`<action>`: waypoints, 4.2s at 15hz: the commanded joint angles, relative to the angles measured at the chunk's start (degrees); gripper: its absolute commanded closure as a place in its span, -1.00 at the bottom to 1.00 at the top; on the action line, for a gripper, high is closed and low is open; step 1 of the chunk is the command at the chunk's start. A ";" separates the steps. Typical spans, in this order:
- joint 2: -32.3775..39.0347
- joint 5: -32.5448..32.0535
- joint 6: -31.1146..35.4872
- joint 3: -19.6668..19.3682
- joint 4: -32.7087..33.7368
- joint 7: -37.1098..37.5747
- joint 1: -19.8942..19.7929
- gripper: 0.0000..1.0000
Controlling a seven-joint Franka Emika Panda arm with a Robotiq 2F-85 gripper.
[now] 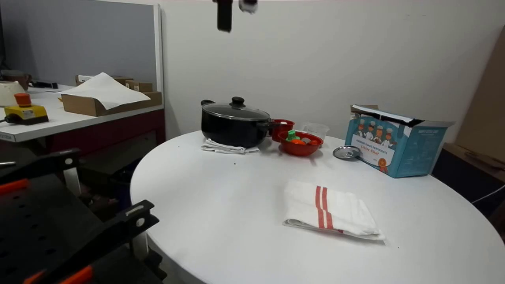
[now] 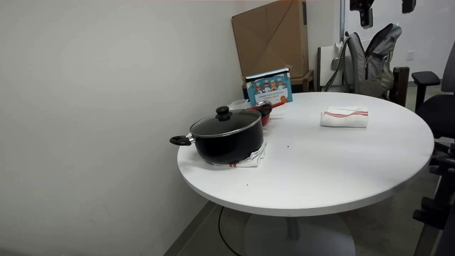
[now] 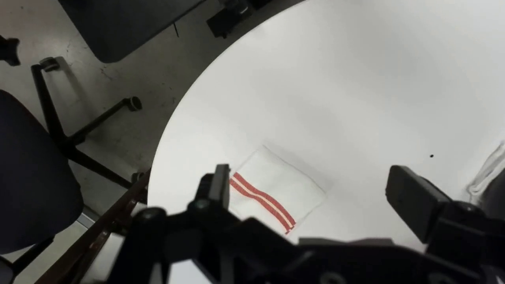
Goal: Wipe the table with the towel
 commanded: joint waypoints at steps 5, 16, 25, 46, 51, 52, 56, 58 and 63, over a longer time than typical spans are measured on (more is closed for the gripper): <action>26.96 -7.97 15.05 -4.14 11.59 6.23 -0.04 -1.00; 52.17 -7.35 32.82 -19.12 23.79 19.77 8.40 -1.00; 66.96 9.70 31.53 -19.03 35.25 16.66 5.76 -1.00; 67.06 21.21 30.45 -12.35 38.05 4.03 2.28 -1.00; 65.68 26.71 29.10 -7.49 37.97 -3.36 -1.67 -1.00; 65.77 27.44 28.68 -7.05 38.18 -4.17 -2.05 -0.98; 66.80 29.34 26.98 -6.33 39.16 -6.39 -3.09 -0.24; 67.14 29.55 26.85 -6.56 39.22 -6.92 -3.03 0.09; 67.15 29.25 26.15 -6.36 38.53 -7.77 -2.90 0.83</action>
